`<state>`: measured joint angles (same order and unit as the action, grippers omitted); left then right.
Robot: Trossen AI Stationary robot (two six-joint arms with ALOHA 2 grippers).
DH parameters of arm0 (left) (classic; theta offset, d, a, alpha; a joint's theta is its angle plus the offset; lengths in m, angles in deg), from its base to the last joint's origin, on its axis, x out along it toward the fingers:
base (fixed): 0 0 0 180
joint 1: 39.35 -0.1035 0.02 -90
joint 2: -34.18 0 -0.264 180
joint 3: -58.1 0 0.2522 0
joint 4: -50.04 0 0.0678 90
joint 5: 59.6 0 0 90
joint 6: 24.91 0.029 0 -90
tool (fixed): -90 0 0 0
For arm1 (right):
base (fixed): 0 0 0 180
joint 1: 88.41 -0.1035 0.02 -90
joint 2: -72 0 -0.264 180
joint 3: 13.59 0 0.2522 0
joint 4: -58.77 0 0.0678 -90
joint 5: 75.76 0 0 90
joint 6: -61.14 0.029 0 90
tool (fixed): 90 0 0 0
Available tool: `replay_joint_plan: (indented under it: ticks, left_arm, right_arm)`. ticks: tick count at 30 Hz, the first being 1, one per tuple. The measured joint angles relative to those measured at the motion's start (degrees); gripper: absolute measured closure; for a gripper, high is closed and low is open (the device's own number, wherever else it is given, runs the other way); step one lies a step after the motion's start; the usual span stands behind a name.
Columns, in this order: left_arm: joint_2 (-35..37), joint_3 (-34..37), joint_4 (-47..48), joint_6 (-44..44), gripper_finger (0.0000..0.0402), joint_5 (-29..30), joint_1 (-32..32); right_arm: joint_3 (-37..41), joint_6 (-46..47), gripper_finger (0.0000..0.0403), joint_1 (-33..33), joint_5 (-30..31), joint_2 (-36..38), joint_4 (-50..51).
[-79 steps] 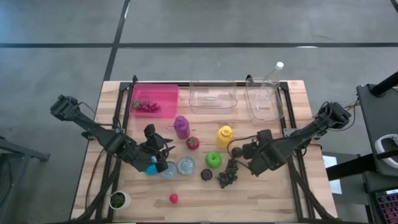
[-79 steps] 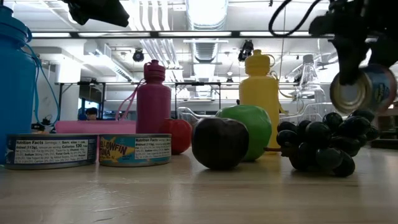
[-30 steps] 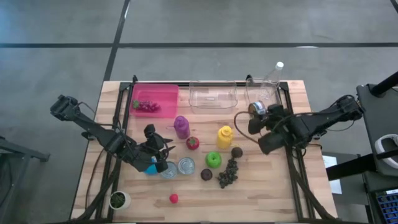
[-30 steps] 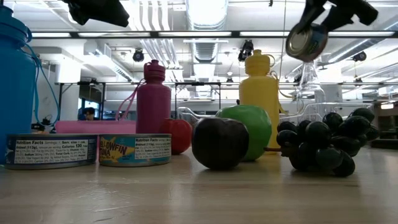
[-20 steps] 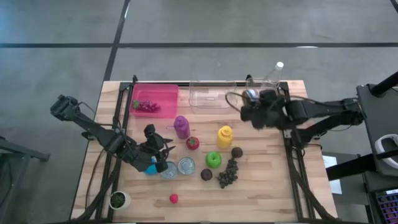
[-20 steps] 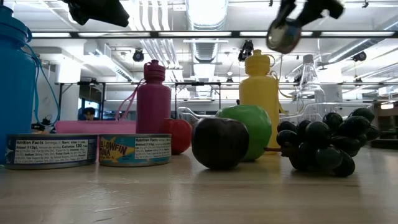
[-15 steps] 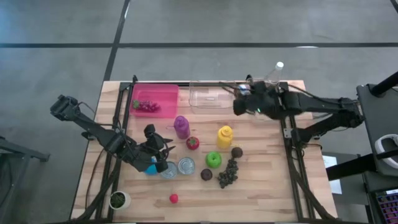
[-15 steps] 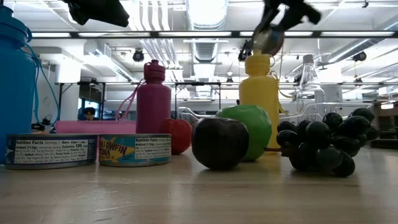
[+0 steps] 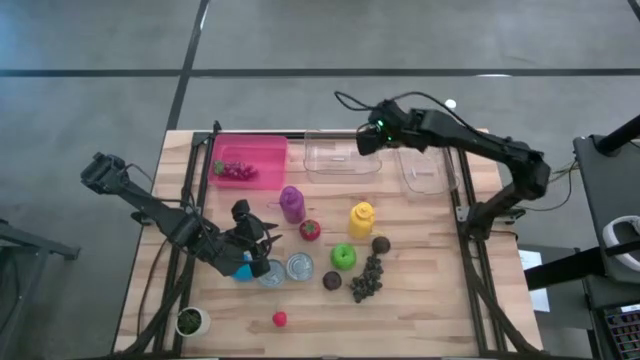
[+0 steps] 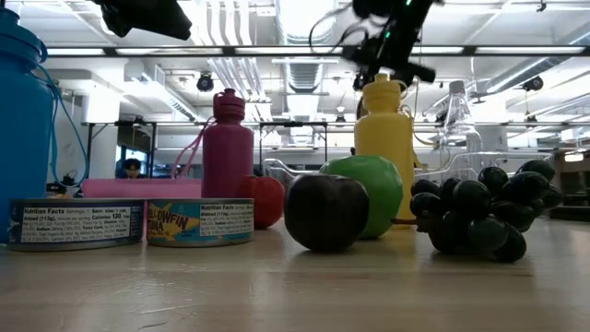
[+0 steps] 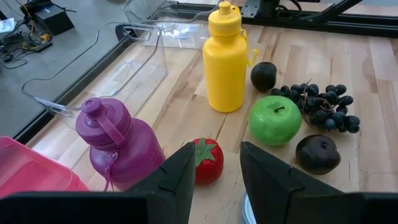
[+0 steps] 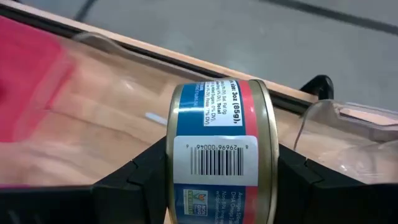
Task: Pick & Place Food Item
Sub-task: Put the blue and pink tuna can into the left transparent bin
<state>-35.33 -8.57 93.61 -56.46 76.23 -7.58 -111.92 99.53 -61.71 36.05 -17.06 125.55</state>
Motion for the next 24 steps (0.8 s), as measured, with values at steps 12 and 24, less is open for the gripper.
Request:
replay_joint_plan:
  ticks: [12, 24]
  left_arm:
    - [0.0, 0.0, 0.0, 0.0, 0.0272, 0.0, 0.0]
    - [0.0, 0.0, 0.0, 0.0, 0.0273, 0.0, 0.0]
  right_arm:
    - [-3.5, 0.2, 0.0211, 4.4, -7.8, -10.6, -1.4]
    - [-4.2, 2.4, 0.021, 5.4, -11.7, -16.2, -3.1]
